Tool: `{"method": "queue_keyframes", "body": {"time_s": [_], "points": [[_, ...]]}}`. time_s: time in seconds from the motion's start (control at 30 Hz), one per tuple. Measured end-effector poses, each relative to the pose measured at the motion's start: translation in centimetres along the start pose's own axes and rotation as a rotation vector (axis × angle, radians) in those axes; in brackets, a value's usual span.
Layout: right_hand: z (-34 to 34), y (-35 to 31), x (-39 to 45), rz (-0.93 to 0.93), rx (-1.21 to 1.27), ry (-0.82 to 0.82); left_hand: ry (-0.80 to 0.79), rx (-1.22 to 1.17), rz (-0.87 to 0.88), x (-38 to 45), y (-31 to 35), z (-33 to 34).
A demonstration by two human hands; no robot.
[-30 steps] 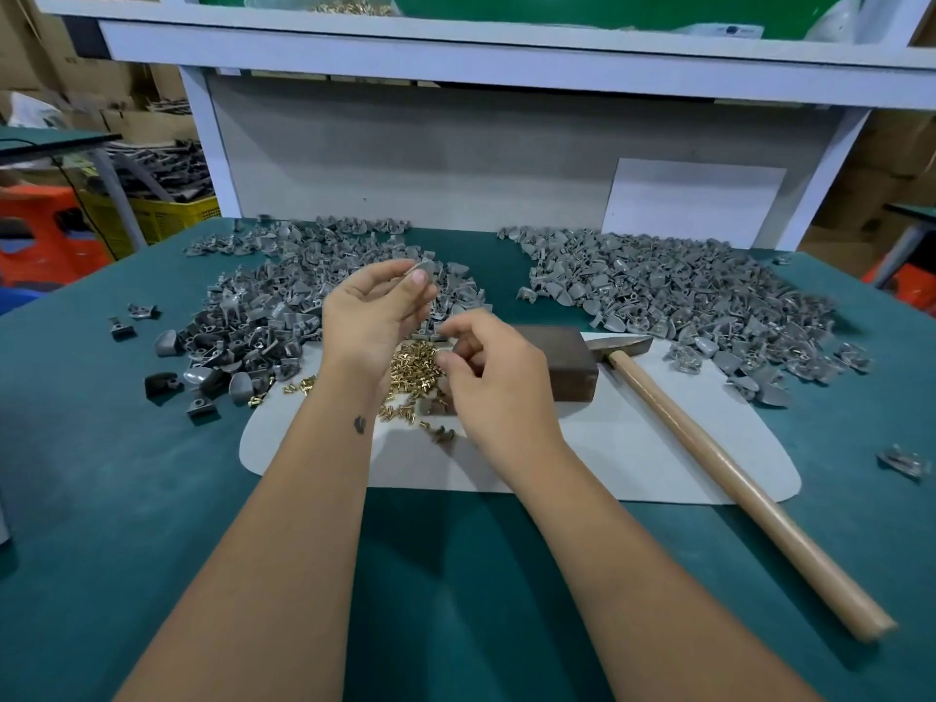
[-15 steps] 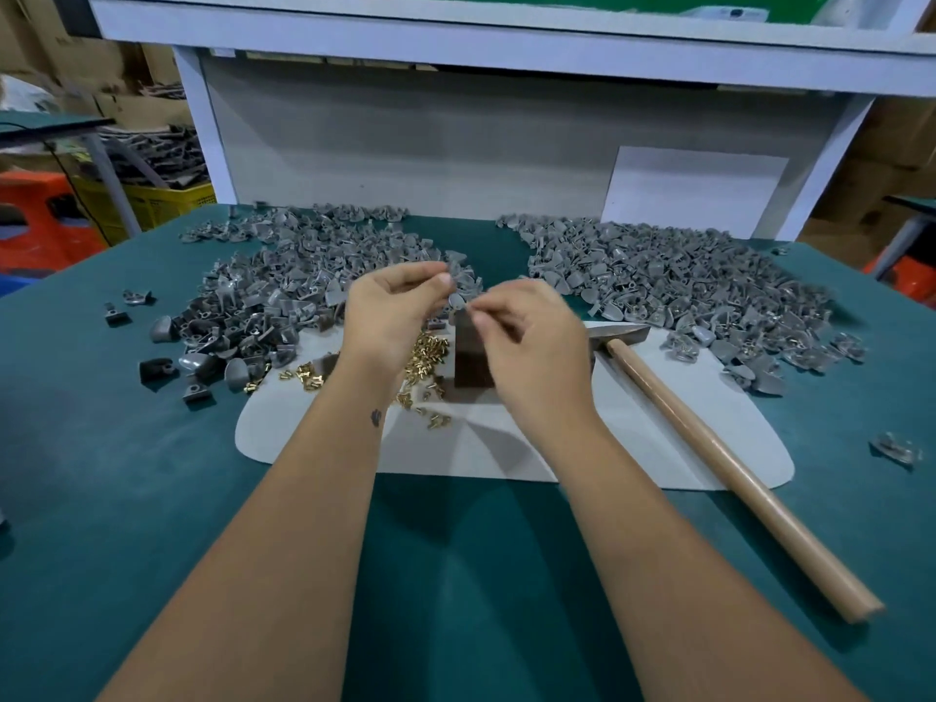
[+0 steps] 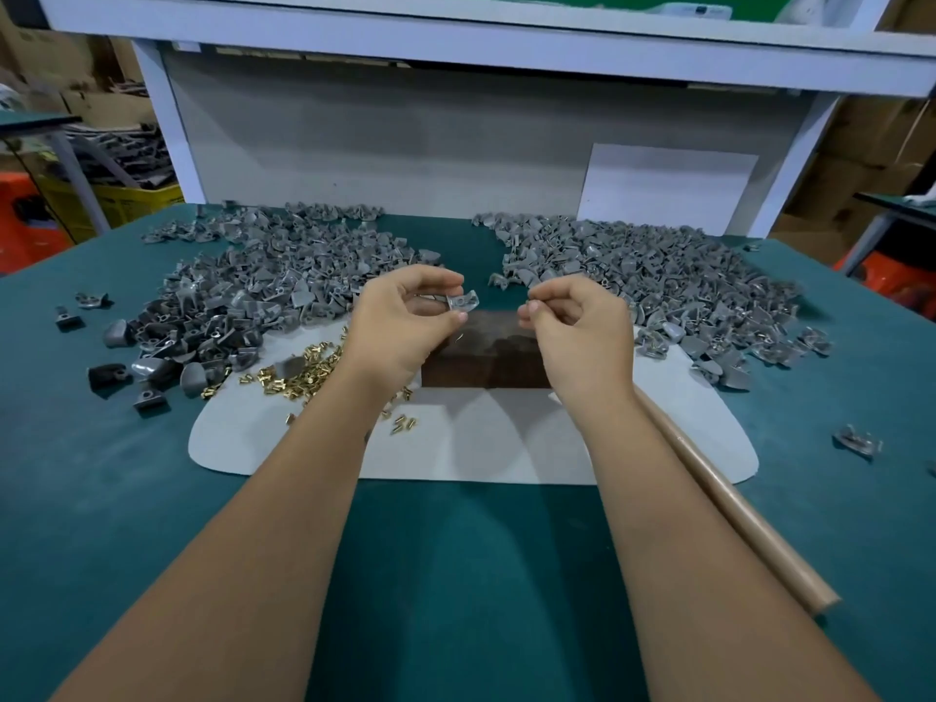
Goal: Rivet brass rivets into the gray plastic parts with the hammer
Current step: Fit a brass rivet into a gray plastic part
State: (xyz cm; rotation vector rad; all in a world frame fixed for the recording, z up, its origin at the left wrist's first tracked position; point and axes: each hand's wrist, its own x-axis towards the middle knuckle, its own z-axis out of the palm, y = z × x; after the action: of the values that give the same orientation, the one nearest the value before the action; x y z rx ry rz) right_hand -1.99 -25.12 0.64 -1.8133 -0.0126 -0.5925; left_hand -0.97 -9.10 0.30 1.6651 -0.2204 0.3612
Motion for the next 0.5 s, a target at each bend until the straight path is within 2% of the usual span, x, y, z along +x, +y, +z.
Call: {"method": "queue_keyframes", "body": {"time_s": [0.23, 0.37, 0.5], "points": [[0.11, 0.15, -0.40, -0.131, -0.158, -0.013, 0.005, 0.284, 0.121, -0.07, 0.43, 0.77], [0.19, 0.18, -0.55, -0.127, -0.242, 0.005, 0.017, 0.247, 0.126, -0.15, 0.59, 0.84], [-0.24, -0.05, -0.22, -0.046, -0.116, 0.057, 0.070, 0.137, 0.026, -0.16, 0.46, 1.01]]}}
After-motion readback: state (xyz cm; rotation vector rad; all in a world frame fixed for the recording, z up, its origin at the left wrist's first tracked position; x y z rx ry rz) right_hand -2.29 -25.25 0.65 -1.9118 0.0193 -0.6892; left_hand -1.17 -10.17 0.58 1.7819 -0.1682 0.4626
